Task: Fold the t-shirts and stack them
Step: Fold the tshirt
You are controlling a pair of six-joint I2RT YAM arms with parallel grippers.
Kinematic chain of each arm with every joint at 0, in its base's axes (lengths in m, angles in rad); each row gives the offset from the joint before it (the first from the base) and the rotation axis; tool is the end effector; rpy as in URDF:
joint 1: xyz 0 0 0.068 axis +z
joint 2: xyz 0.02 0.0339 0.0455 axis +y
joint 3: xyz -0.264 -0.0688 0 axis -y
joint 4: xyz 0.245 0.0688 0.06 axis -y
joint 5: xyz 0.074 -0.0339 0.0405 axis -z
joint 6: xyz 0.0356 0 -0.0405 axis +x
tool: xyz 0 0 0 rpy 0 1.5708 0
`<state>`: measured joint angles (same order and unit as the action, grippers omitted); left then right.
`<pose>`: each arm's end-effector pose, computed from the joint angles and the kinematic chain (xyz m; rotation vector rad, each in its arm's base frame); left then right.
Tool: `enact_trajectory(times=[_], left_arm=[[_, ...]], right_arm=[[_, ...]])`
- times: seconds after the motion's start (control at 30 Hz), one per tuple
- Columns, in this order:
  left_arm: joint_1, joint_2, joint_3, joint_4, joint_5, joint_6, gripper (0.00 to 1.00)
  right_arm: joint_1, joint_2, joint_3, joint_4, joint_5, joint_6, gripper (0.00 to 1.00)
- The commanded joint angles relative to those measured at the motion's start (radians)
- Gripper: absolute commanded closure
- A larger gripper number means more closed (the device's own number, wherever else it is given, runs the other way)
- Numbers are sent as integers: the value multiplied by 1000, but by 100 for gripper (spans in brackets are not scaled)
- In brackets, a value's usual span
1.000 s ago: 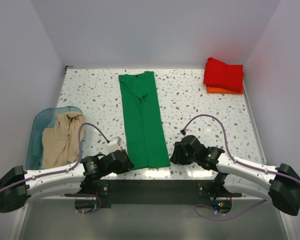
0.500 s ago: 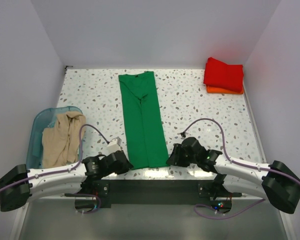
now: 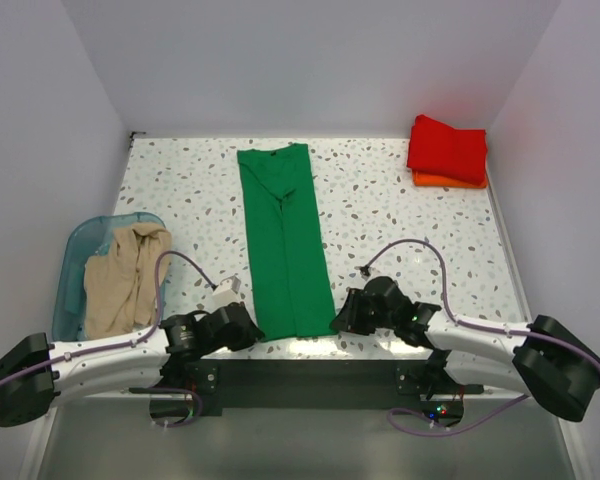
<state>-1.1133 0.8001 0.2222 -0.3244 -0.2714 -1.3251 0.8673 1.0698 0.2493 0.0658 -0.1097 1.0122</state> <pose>0.0709 -0.1225 0.1343 -0.3932 2.5451 -0.7177 0.1159 0.1427 0.1318 0.1253 2.5691 0.9809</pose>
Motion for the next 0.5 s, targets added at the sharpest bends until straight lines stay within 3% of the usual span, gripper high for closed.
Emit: enact_trajectory(times=[0.0,0.27,0.47], left_arm=[[-8,2,-6,-48,26,7,100],[-8,-44,64,-111,38,46,100],[-22,-65,135,-151,34,63,100]], right_arm=[[-4,35,-39,42,-21,11,71],[-2,-54,-9,-47,-16,-9,98],[-2,-174,53,-187,-21,-57,100]])
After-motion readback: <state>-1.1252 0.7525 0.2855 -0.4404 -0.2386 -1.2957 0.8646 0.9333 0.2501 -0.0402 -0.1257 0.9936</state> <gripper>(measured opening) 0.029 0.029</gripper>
